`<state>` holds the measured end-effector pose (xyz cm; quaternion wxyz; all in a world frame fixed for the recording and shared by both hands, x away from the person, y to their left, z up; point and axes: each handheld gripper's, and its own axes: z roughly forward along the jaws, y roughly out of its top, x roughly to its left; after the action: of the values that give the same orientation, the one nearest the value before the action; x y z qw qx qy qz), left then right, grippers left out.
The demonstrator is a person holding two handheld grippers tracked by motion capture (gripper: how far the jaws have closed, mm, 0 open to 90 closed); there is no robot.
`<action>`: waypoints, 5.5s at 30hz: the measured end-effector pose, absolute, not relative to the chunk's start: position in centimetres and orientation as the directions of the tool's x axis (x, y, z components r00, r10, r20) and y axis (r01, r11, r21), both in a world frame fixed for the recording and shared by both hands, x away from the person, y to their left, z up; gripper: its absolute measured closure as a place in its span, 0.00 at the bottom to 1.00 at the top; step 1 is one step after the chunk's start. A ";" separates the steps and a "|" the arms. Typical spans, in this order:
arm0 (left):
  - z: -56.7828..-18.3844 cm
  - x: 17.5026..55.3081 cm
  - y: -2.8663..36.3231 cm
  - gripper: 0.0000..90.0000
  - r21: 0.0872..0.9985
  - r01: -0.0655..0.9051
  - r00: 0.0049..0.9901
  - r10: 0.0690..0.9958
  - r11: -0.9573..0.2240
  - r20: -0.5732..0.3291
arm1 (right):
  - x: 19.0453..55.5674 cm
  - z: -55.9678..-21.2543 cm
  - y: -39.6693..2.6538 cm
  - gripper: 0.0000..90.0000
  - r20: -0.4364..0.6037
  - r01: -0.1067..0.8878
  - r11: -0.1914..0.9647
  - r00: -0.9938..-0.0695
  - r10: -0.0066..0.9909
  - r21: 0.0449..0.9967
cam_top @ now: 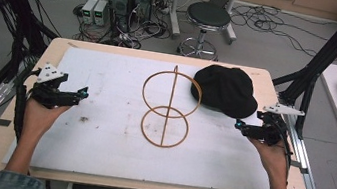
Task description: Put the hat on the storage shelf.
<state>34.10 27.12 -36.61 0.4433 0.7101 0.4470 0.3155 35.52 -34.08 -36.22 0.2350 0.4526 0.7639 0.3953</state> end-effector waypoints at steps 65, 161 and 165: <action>-36.8 33.9 27.5 0.19 0.912 0.360 0.404 0.914 -0.197 0.038 | 48.7 -31.2 -27.6 0.14 -0.124 0.311 0.274 -0.428 0.895 0.910; -36.5 33.6 28.5 0.19 0.921 0.351 0.385 0.923 -0.169 0.022 | 51.6 -36.2 -26.3 0.95 -0.253 0.425 0.421 -0.396 0.883 0.801; -36.5 33.6 28.6 0.19 0.920 0.354 0.386 0.922 -0.167 0.019 | 51.0 -35.2 -26.4 0.95 -0.275 0.407 0.427 -0.382 0.882 0.807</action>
<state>33.63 28.61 -36.54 0.4550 0.6971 0.4576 0.3124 50.99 -26.37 -35.24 0.3616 0.4222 0.7635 0.3286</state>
